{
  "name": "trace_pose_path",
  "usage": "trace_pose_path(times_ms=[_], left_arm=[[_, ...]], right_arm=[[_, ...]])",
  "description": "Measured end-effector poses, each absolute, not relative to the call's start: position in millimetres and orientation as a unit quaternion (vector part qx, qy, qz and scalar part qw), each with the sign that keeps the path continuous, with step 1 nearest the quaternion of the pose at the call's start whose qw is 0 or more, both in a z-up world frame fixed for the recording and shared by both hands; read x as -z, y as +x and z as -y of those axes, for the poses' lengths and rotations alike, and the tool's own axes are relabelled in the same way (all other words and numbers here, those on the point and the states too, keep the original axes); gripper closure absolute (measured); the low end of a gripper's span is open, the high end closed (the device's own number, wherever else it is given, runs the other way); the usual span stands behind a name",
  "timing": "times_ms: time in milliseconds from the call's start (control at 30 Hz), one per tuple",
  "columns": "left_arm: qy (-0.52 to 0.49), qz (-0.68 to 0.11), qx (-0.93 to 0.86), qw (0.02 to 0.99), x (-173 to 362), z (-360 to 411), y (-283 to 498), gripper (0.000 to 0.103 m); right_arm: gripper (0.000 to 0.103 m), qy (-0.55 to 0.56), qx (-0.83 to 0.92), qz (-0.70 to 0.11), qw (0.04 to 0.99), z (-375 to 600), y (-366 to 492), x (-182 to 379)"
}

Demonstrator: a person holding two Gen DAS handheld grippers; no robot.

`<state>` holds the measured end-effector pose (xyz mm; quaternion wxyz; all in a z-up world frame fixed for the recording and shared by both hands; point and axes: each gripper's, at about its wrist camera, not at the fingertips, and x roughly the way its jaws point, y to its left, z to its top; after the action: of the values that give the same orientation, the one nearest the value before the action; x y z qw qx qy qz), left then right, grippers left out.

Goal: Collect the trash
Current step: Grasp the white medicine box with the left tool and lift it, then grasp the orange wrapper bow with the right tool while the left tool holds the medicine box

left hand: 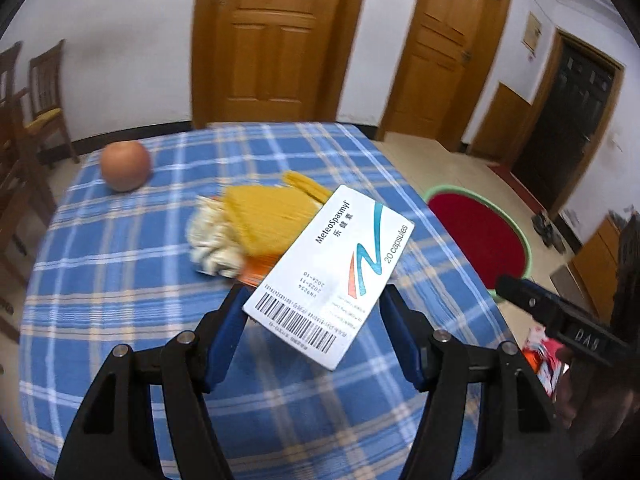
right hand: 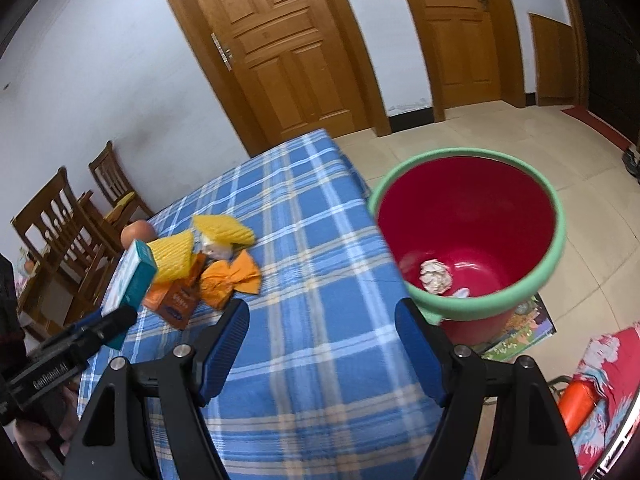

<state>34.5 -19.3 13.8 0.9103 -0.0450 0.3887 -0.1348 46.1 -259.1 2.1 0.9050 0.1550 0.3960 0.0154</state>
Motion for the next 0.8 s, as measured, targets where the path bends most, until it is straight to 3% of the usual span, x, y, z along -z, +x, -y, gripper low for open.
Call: trace_pose_path(times_ms=[800], left_arm=[[-0.107, -0.363, 0.038, 0.925, -18.0, -62.9, 44.0, 0.036]], right_arm=[[0.028, 0.064, -0.086, -0.468, 0.877, 158.5, 138.2, 42.1]])
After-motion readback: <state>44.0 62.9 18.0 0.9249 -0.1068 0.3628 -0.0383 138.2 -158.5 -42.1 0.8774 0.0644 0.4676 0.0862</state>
